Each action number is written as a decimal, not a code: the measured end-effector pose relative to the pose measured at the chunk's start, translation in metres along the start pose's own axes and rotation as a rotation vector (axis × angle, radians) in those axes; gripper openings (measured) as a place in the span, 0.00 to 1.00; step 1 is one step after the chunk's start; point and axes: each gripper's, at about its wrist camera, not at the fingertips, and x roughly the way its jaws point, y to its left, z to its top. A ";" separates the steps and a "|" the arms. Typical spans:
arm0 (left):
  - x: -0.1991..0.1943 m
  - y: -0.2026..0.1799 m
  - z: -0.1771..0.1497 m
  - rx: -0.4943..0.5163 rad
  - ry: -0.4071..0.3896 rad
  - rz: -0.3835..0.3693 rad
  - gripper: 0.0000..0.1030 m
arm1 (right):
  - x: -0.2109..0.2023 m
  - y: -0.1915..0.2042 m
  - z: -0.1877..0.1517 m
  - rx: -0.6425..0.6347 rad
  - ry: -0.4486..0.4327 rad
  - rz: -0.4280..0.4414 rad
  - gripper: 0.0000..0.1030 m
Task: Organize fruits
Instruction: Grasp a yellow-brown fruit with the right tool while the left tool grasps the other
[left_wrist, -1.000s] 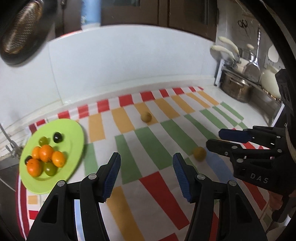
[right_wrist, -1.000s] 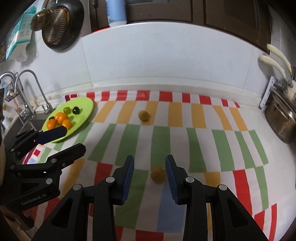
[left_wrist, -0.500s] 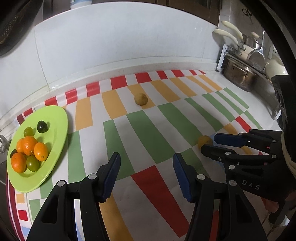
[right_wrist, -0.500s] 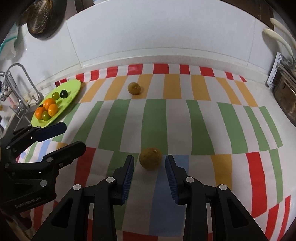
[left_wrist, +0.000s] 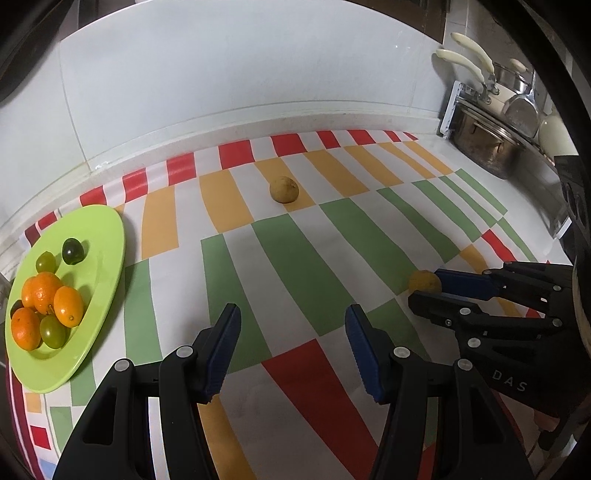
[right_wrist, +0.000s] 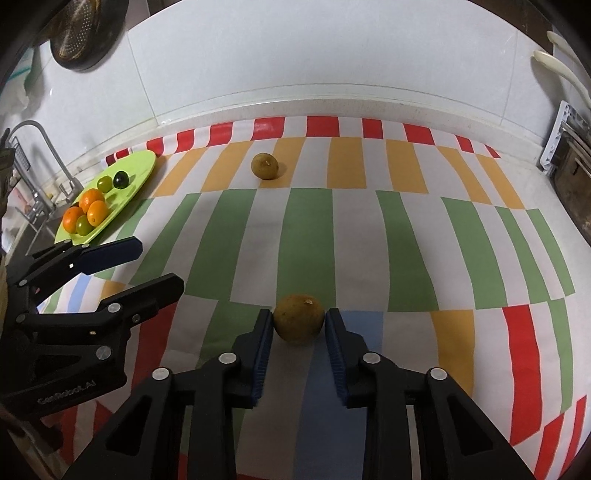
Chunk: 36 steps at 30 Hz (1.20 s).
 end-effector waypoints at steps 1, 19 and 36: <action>0.001 0.000 0.001 0.000 -0.001 -0.001 0.56 | 0.000 0.000 0.000 0.001 -0.003 -0.001 0.29; 0.028 0.006 0.055 0.047 -0.076 -0.046 0.55 | 0.007 -0.020 0.048 0.044 -0.112 -0.041 0.29; 0.077 0.017 0.090 -0.015 -0.015 -0.041 0.46 | 0.038 -0.040 0.078 0.083 -0.119 -0.056 0.29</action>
